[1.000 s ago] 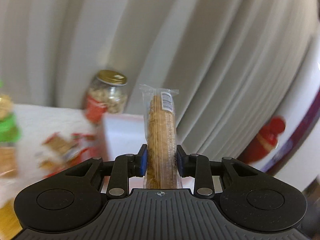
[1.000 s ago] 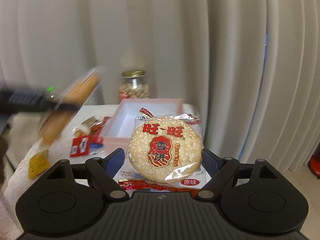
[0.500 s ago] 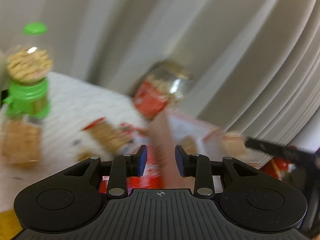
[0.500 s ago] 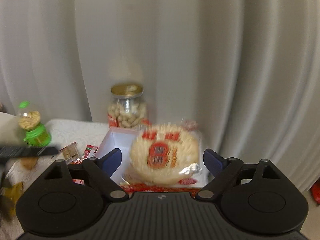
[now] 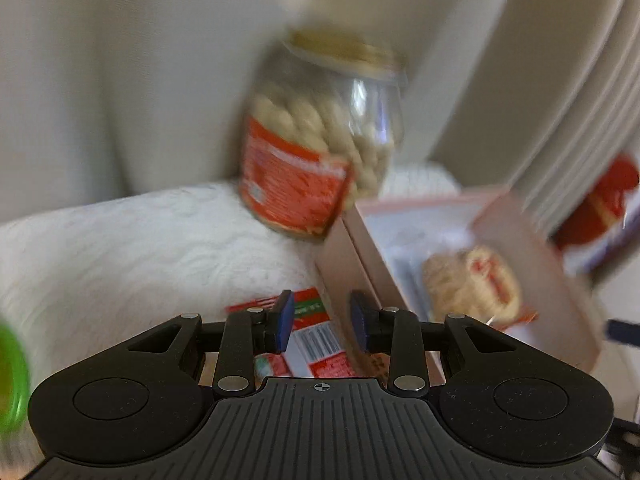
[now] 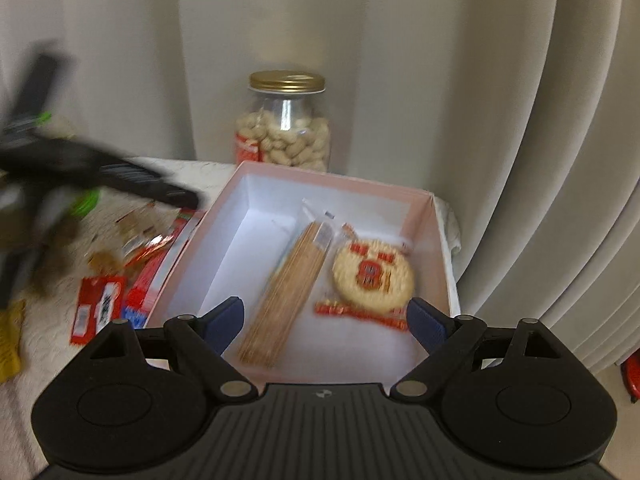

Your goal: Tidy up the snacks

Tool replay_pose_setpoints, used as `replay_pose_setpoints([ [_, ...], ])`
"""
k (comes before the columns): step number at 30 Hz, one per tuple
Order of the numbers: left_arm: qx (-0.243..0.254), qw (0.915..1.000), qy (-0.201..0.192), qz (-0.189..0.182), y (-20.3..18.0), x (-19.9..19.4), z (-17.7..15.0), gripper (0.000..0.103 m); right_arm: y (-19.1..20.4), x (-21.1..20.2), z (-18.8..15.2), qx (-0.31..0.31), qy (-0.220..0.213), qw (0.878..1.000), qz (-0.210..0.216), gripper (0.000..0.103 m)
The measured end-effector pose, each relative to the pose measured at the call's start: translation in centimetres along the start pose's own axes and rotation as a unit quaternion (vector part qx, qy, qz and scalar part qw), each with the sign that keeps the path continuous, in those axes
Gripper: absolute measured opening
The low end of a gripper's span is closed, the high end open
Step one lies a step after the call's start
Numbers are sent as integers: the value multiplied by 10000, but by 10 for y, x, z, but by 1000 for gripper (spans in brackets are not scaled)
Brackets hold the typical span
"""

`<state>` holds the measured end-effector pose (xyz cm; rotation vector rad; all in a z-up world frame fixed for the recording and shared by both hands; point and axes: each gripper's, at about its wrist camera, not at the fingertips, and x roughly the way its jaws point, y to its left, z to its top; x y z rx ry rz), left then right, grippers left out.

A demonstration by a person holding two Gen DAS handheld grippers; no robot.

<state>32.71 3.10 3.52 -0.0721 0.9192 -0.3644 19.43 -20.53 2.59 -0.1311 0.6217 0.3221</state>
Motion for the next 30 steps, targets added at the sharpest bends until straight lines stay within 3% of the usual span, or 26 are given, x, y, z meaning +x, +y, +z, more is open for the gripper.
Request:
replay_pose_setpoints([
  [2, 289, 9994, 191, 76, -4, 10, -1, 21, -1, -8, -7, -17, -17, 10000, 87, 89],
  [4, 513, 9985, 216, 6, -5, 8, -7, 21, 0, -13, -12, -63, -27, 9998, 159, 89],
  [11, 1387, 9901, 116, 201, -13, -30, -56, 23, 32, -12, -17, -94, 228, 9941, 1059, 89],
  [15, 846, 9959, -48, 317, 10, -57, -72, 24, 64, -12, -9, -381, 191, 9924, 1156, 89],
  [18, -9, 9991, -332, 281, 32, -85, -88, 25, 82, -16, 5, -500, 158, 9929, 1072, 89],
  [21, -895, 9930, -767, 108, 45, -121, -114, 25, 99, -13, 27, -778, 85, 9932, 865, 89],
  [23, -1105, 9882, -1060, 5, 45, -139, -134, 25, 118, -2, 47, -1169, 31, 9921, 460, 88],
  [24, -1156, 9861, -1191, -85, 43, -145, -145, 25, 126, 5, 56, -1365, 28, 9903, 275, 79],
  [25, -1204, 9847, -1249, -169, 42, -149, -153, 25, 137, 16, 67, -1610, 82, 9869, 68, 58],
  [27, -1366, 9822, -1239, -356, 42, -148, -169, 25, 158, 45, 90, -1951, 207, 9795, -455, 36],
  [30, -1370, 9823, -1194, -457, 41, -146, -188, 25, 183, 106, 110, -2331, 683, 9639, -1087, 36],
])
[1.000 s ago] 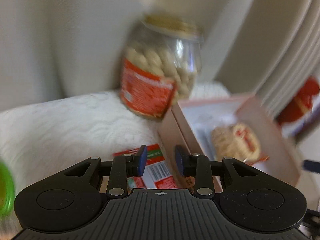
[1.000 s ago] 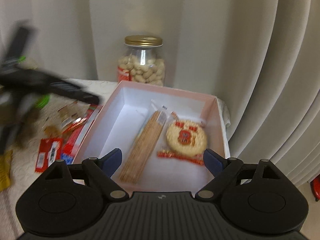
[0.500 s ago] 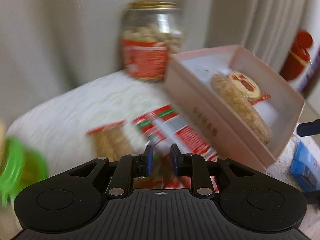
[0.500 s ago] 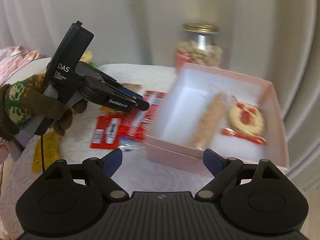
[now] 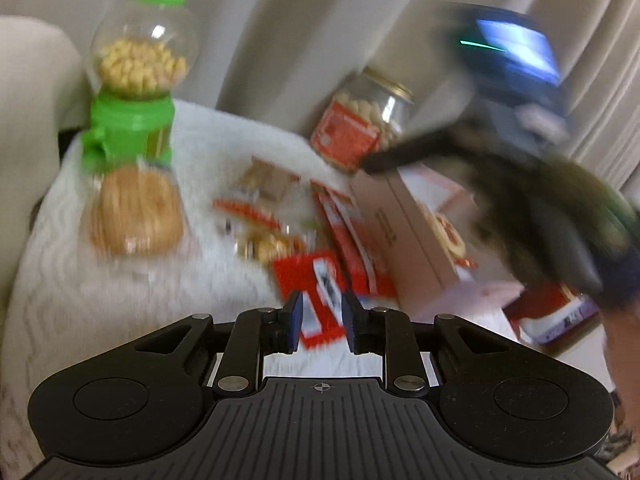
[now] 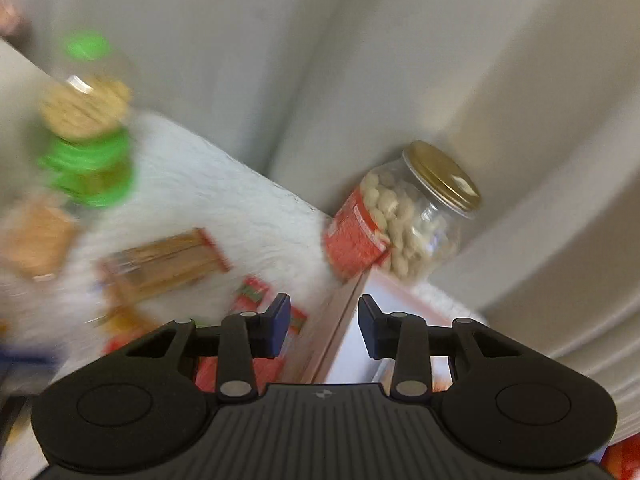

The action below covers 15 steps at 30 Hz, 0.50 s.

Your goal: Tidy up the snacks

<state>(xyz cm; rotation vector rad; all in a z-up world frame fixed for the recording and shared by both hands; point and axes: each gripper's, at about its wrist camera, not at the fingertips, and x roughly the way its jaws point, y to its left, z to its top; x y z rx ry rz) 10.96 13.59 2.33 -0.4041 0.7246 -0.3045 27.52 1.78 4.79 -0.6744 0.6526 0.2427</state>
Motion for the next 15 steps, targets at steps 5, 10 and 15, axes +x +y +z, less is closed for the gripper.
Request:
replay_pose_setpoints([
  [5, -37, 10000, -43, -34, 14, -8, -16, 25, 40, 73, 27, -827, 604, 9890, -1066, 33],
  [10, -407, 9988, -251, -137, 37, -18, -14, 25, 46, 76, 18, -924, 1149, 9869, -650, 23],
  [15, -604, 9974, -363, -124, 45, -24, -13, 25, 53, 33, -15, -1062, 1151, 9874, -210, 17],
])
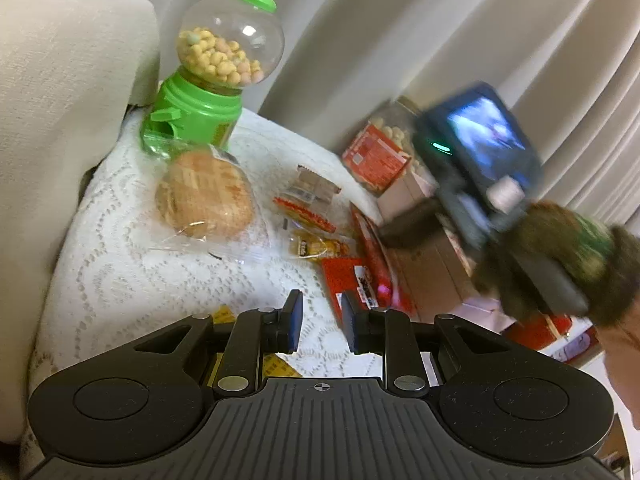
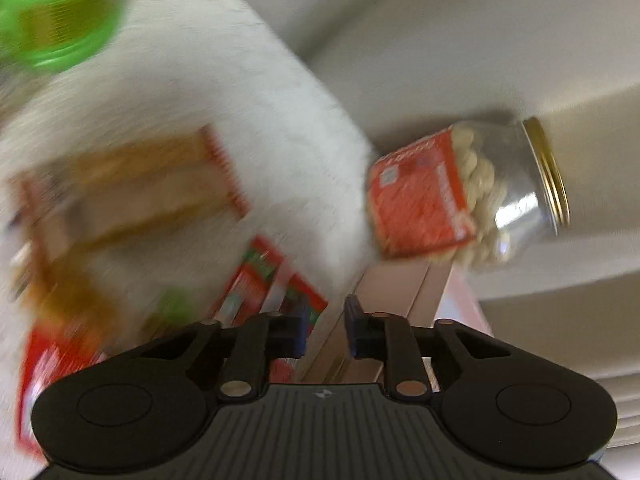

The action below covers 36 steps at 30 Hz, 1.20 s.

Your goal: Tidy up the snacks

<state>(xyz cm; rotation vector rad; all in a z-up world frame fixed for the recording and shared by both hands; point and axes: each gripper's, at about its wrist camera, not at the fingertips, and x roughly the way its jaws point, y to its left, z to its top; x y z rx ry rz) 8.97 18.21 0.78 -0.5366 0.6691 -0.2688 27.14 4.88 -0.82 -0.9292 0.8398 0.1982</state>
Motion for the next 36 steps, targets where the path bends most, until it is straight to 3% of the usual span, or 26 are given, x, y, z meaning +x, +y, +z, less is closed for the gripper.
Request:
replay_pose_setpoints([
  [4, 53, 10000, 72, 31, -6, 3, 0, 25, -2, -30, -37, 341, -51, 9939, 1052, 16],
  [6, 35, 9999, 90, 66, -10, 6, 0, 25, -13, -44, -50, 757, -84, 9842, 1601, 17],
  [8, 31, 9999, 65, 84, -14, 5, 0, 25, -28, -54, -61, 1407, -74, 9652, 2201, 30],
  [10, 77, 9998, 4, 173, -17, 4, 1, 25, -33, -68, -72, 1897, -253, 9449, 2655, 59],
  [11, 89, 9997, -29, 234, -18, 2, 1, 25, -33, -75, -80, 2088, -411, 9385, 2718, 62],
  [15, 39, 9992, -63, 384, -19, 0, 2, 25, -12, -89, -110, 2417, -991, 9318, 2521, 64],
  [18, 85, 9984, 13, 563, -23, 5, 1, 25, 6, -72, -121, 2411, -1051, 9355, 2360, 69],
  [20, 140, 9976, 44, 674, -27, 5, -1, 25, 14, -59, -127, 2573, -1042, 9314, 2354, 69],
  [25, 62, 9965, -73, 833, -27, -23, -10, 25, 2, -58, -157, 2870, -1276, 9064, 2826, 50],
  [27, -95, 9941, -131, 1072, -24, -35, -14, 25, -5, -61, -175, 2984, -1343, 8941, 3059, 49],
  [33, 50, 9798, -234, 1986, -24, -46, -26, 25, -6, -66, -228, 3212, -1396, 8804, 3198, 49],
  [36, -119, 9732, -288, 2277, -18, -45, -31, 28, -1, -66, -248, 3266, -1460, 8859, 2953, 49],
])
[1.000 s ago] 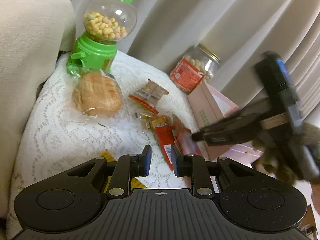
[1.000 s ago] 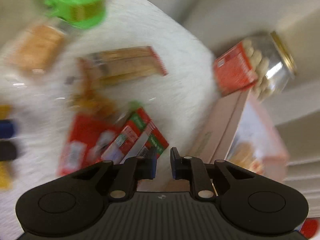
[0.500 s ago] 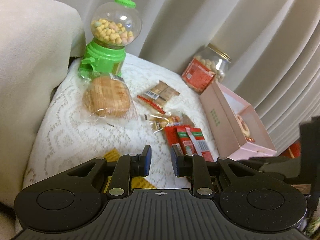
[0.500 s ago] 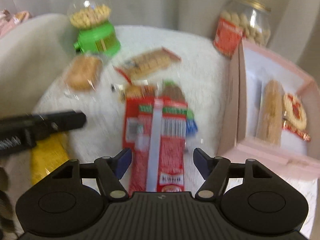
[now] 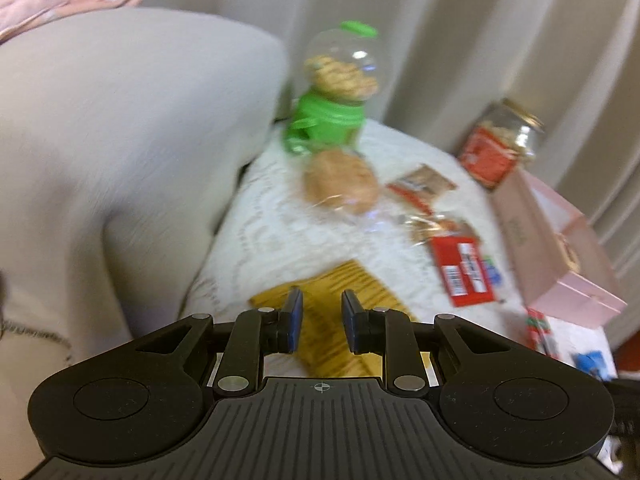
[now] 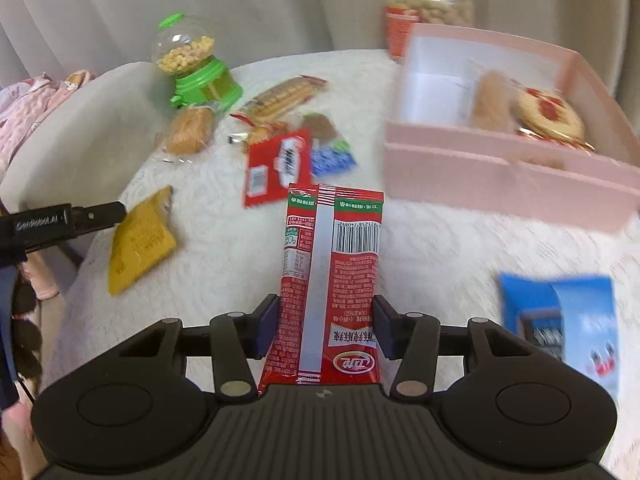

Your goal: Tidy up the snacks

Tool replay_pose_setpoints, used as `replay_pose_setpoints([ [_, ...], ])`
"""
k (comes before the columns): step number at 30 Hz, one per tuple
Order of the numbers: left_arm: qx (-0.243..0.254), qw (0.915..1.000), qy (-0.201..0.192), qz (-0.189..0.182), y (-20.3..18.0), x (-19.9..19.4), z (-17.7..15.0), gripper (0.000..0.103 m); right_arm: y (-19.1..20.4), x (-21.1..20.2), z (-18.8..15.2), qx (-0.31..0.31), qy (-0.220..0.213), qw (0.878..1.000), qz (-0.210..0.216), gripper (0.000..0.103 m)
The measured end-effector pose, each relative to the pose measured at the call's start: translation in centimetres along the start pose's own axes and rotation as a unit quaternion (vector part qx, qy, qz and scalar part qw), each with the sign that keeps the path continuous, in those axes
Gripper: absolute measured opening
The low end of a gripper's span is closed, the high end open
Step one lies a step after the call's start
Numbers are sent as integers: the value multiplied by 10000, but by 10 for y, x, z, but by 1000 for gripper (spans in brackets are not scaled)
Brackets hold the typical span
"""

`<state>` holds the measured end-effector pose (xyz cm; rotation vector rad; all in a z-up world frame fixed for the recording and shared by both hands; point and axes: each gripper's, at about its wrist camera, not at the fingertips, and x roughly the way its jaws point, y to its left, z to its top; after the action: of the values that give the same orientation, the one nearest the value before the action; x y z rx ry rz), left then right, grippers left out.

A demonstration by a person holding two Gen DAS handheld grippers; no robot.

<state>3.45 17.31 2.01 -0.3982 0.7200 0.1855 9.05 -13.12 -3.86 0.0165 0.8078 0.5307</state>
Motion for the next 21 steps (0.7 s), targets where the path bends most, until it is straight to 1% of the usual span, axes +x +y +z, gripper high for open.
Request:
replay_pose_setpoints([
  [2, -146, 9999, -50, 36, 2, 2, -3, 30, -1, -4, -11, -175, -121, 9996, -159, 51],
  [3, -215, 9997, -77, 34, 3, 4, -2, 31, -1, -7, -16, -257, -176, 9994, -173, 54],
  [5, -170, 9998, -108, 29, -3, 7, 1, 31, -1, -10, -23, -373, -278, 9988, -136, 59],
  [6, -115, 9999, -95, -1, -7, 11, 4, 33, -1, -10, -24, -407, -314, 9986, -120, 62],
  [7, -45, 10000, -77, -27, -11, 15, 6, 36, 0, -10, -26, -445, -361, 9983, -120, 63],
  [8, 52, 9999, -79, -65, -16, 19, 8, 46, 1, -10, -28, -492, -417, 9978, -140, 64],
  [9, 189, 9997, -99, -125, -23, 24, 9, 50, 3, -9, -31, -539, -470, 9973, -172, 66],
  [11, 484, 9980, -158, -369, -34, 32, 12, 50, 7, -7, -36, -646, -586, 9959, -253, 70],
  [13, 516, 9964, -83, -665, -38, 34, 14, 50, 11, -5, -40, -726, -680, 9946, -297, 75],
  [14, 470, 9960, -72, -758, -39, 32, 14, 49, 12, -4, -42, -763, -738, 9939, -316, 76],
  [15, 436, 9961, -86, -762, -39, 29, 14, 49, 13, -4, -44, -783, -780, 9933, -324, 78],
  [18, 163, 9984, -62, -546, -31, 13, 13, 49, 12, -4, -48, -782, -902, 9923, -329, 80],
  [19, -10, 9986, -11, -521, -24, 8, 13, 49, 11, -5, -48, -744, -916, 9925, -304, 80],
  [21, -559, 9968, 183, -535, -3, 2, 12, 49, 7, -6, -48, -610, -952, 9933, -231, 80],
])
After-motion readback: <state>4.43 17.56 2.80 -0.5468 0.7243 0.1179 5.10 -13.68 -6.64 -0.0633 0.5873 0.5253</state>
